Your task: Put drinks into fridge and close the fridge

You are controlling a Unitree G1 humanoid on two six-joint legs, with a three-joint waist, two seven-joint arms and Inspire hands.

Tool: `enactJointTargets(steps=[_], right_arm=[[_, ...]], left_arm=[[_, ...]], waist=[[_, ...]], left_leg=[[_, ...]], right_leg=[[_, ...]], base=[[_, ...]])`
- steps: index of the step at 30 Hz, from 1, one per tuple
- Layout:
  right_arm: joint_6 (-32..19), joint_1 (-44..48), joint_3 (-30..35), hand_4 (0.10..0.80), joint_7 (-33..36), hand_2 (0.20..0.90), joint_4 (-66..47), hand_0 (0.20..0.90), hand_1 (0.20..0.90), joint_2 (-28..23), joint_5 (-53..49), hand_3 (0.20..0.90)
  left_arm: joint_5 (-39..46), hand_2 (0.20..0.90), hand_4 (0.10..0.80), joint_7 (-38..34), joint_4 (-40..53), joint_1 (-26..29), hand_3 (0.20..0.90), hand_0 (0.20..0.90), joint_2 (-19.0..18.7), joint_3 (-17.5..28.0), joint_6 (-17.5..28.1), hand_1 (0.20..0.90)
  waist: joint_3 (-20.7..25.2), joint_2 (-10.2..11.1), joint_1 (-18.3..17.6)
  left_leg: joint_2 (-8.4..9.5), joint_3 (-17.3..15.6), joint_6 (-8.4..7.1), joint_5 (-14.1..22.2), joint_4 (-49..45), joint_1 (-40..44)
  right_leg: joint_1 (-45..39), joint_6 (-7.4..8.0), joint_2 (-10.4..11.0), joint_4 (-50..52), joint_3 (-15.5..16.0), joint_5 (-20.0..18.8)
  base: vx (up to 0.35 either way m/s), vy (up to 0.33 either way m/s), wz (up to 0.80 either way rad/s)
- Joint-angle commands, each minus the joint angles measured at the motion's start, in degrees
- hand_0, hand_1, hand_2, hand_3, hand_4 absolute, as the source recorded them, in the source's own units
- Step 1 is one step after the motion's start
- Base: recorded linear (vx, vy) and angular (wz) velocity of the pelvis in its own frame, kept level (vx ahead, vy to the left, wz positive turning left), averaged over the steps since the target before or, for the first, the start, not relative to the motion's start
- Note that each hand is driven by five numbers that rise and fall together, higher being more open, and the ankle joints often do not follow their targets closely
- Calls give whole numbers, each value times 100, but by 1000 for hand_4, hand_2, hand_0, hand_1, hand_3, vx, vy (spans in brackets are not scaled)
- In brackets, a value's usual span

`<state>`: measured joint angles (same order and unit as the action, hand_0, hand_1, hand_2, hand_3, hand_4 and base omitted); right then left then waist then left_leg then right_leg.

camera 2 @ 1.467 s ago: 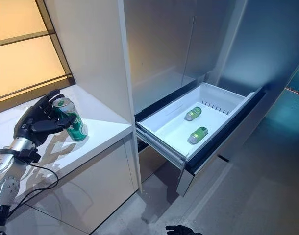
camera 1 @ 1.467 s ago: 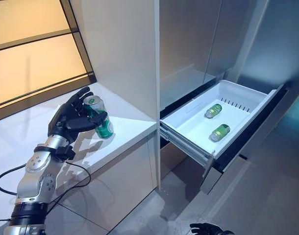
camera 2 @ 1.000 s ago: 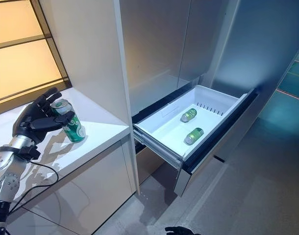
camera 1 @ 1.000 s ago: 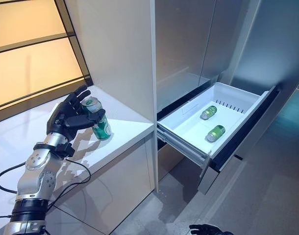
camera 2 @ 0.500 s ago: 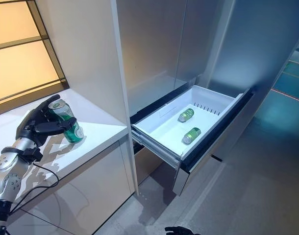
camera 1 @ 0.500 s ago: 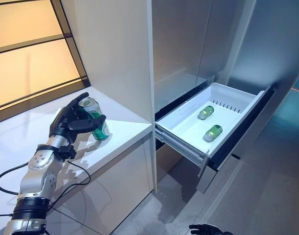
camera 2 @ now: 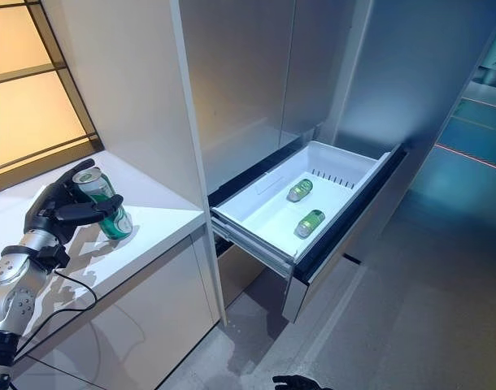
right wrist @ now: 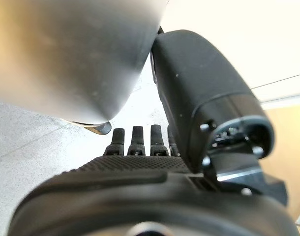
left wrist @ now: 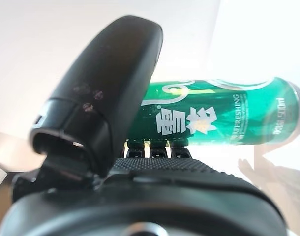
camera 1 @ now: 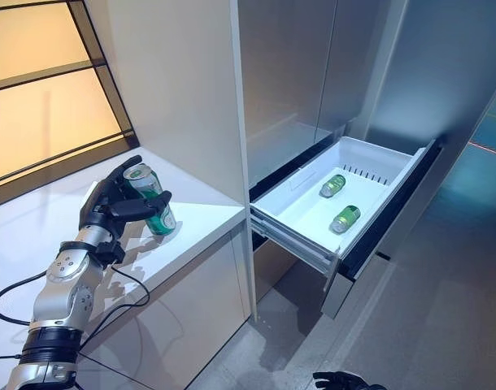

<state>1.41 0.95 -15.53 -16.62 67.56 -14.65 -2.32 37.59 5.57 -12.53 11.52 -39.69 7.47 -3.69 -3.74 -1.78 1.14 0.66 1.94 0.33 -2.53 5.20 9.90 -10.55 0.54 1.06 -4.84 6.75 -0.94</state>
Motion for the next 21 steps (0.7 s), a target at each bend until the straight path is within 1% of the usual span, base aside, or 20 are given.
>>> enactJointTargets(steps=[1, 7, 10, 21], right_arm=[[42, -200, -250, 800, -97, 900, 246, 900, 900, -100, 94, 900], [35, -210, -253, 800, -100, 900, 249, 900, 900, -96, 107, 900], [34, -202, -268, 800, -97, 900, 262, 900, 900, -90, 115, 900], [44, -205, -279, 800, -86, 900, 253, 900, 900, -93, 102, 900]], left_arm=[[237, 900, 800, -136, -18, 1263, 900, 900, -306, 230, 712, 900], [68, 900, 800, -143, -44, 1254, 900, 900, -208, 190, 740, 900], [111, 900, 800, -186, -44, 1299, 900, 900, -254, 194, 676, 900], [252, 900, 800, -290, -201, 1360, 900, 900, -247, 160, 677, 900]], waist=[[4, -29, -143], [7, -19, -166], [14, -23, -163], [29, -32, -190]], left_leg=[[319, -182, 242, 625, -123, 221], [324, -191, 248, 634, -121, 227], [327, -191, 251, 638, -118, 229], [333, -203, 246, 631, -113, 235]], right_leg=[[123, 181, -70, 581, -326, 476], [132, 181, -74, 584, -352, 474], [129, 185, -73, 579, -358, 474], [130, 192, -75, 581, -367, 462]], base=[[15, 6, -4], [8, 4, -7], [6, 0, -5], [0, 0, 0]])
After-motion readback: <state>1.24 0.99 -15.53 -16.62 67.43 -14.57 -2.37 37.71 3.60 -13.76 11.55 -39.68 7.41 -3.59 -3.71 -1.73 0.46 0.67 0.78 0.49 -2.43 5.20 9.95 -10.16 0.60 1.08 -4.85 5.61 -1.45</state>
